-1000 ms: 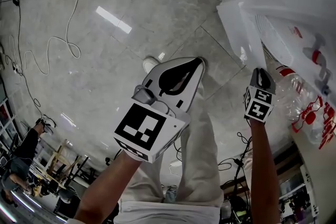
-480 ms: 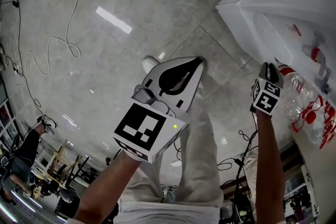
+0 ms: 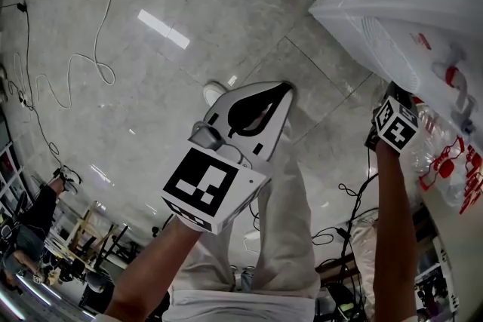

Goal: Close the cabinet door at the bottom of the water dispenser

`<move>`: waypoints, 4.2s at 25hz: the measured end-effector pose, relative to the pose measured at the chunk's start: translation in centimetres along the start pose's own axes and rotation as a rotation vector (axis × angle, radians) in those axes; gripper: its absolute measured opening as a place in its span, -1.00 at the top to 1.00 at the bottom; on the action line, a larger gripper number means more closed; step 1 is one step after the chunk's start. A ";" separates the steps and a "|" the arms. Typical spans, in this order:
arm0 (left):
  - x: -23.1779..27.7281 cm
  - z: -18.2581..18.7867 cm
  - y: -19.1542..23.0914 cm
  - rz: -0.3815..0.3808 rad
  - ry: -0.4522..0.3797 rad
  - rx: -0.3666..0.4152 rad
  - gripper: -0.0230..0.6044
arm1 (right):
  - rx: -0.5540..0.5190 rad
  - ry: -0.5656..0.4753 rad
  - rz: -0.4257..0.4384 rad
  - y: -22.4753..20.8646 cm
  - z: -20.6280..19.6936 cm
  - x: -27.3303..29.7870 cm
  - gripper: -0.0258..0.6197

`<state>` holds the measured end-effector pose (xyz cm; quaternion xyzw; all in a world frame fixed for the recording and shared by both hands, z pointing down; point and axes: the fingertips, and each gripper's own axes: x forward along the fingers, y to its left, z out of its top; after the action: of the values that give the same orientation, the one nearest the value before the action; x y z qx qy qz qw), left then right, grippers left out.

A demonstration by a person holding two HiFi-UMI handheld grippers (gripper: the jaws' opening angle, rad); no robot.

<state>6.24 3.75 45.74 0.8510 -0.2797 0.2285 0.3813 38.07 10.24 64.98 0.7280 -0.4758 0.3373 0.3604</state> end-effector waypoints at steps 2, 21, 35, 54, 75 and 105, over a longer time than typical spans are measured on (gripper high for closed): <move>0.1 0.1 -0.1 0.001 -0.001 0.006 0.91 | 0.024 -0.006 -0.006 0.0 0.0 0.0 0.69; 0.0 1.2 -0.5 0.005 -0.009 0.008 0.91 | 0.141 0.021 -0.015 0.0 0.3 -0.5 0.55; -2.6 4.5 -1.6 -0.005 -0.060 0.060 0.91 | 0.124 0.044 0.034 2.3 1.2 -4.5 0.63; -11.0 9.0 -4.8 0.039 -0.141 0.044 0.91 | 0.047 0.015 0.223 10.0 6.1 -15.3 0.89; -21.2 16.5 -9.4 0.150 -0.256 0.090 0.91 | -0.043 -0.169 0.533 13.6 16.5 -32.3 0.89; -33.4 24.9 -20.5 0.156 -0.513 0.262 0.91 | -0.220 -0.731 0.821 13.3 31.8 -58.7 0.89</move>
<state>-0.77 5.84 -0.16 0.8989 -0.3995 0.0687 0.1666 11.54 5.89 2.43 0.5107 -0.8465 0.1238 0.0849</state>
